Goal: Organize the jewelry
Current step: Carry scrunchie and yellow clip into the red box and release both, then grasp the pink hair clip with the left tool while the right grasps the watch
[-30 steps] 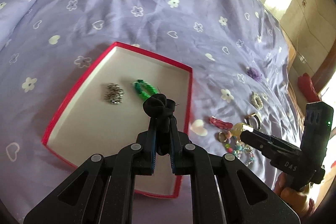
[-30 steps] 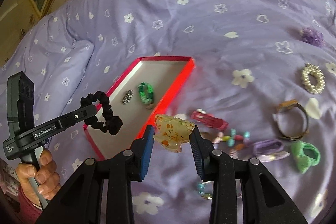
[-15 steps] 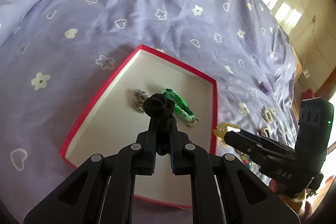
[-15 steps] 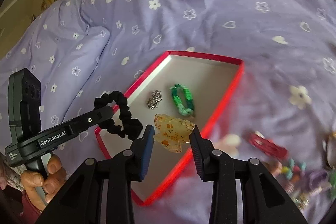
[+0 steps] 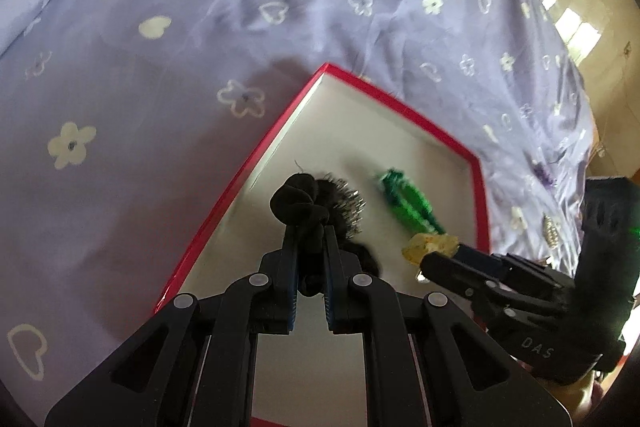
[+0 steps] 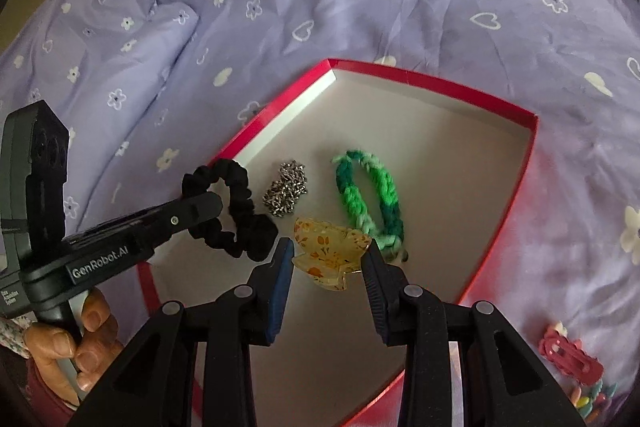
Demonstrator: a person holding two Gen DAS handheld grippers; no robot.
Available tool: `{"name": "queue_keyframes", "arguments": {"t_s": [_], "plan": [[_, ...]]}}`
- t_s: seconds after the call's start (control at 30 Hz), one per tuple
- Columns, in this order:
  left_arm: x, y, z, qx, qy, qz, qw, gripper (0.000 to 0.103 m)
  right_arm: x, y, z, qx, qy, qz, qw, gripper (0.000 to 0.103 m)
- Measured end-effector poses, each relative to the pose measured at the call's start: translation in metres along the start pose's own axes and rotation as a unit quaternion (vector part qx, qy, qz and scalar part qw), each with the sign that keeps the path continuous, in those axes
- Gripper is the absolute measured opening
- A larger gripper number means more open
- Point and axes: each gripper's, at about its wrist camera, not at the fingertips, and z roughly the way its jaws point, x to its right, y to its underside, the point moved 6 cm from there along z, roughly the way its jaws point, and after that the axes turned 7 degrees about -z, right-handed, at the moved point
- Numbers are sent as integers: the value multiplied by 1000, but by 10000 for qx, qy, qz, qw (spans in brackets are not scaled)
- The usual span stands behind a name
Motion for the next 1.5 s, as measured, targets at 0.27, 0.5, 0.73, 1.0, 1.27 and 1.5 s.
{"name": "queue_keyframes", "arguments": {"t_s": [0.27,0.5,0.73,1.0,1.27,1.5], "plan": [[-7,8,12,-153,-180,-99,9997,13,-2,2,7,-49,47,-135,9999,36],[-7,8,6,-110,-396,-44,9991,32,-3,2,7,-70,42,-154,9998,37],[-5,8,-10,-27,-431,-44,9991,48,-3,2,-2,1,-11,-107,9999,49],[9,19,-42,135,-297,-65,9994,51,10,15,-57,401,4,110,9991,54],[44,53,-60,69,-54,82,9999,51,44,59,-115,638,237,560,9961,56],[84,84,-60,-120,106,439,9989,51,73,97,-160,737,596,819,9921,56]]}}
